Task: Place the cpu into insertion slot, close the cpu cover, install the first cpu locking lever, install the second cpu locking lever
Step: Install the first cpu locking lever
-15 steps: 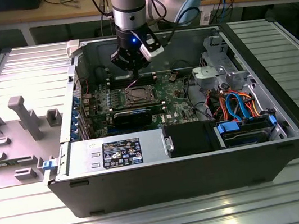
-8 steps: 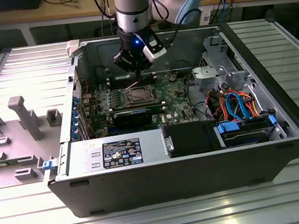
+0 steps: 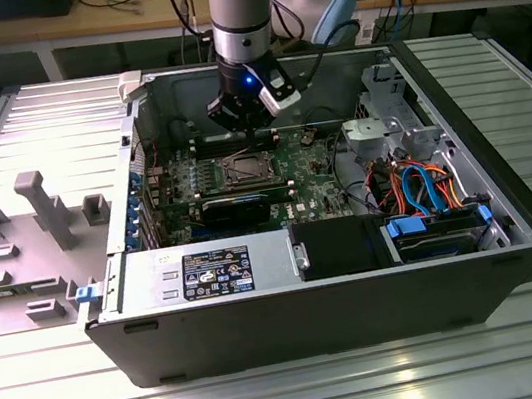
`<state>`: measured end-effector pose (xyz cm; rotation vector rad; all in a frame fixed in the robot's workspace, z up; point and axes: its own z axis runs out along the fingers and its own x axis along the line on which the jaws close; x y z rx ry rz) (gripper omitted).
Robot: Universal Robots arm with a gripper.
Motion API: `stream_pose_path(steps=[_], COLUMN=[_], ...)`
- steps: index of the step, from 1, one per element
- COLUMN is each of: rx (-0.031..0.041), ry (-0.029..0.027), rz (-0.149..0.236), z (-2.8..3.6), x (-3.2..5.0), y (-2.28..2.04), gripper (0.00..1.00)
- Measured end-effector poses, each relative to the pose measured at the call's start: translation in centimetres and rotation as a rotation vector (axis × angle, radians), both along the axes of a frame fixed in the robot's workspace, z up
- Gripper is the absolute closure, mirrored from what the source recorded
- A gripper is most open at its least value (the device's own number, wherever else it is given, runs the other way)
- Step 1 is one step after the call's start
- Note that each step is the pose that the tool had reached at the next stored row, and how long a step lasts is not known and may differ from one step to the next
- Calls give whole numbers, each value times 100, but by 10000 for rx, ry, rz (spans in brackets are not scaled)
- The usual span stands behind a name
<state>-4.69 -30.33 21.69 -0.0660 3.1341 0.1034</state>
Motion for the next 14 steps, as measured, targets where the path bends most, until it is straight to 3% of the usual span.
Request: stream_pose_path(steps=[6, 14], rx=[1, 1], ry=[-1, -1], rz=[-28, -41], z=[-21, -95], x=[23, 47], y=[-1, -1], gripper=[89, 89])
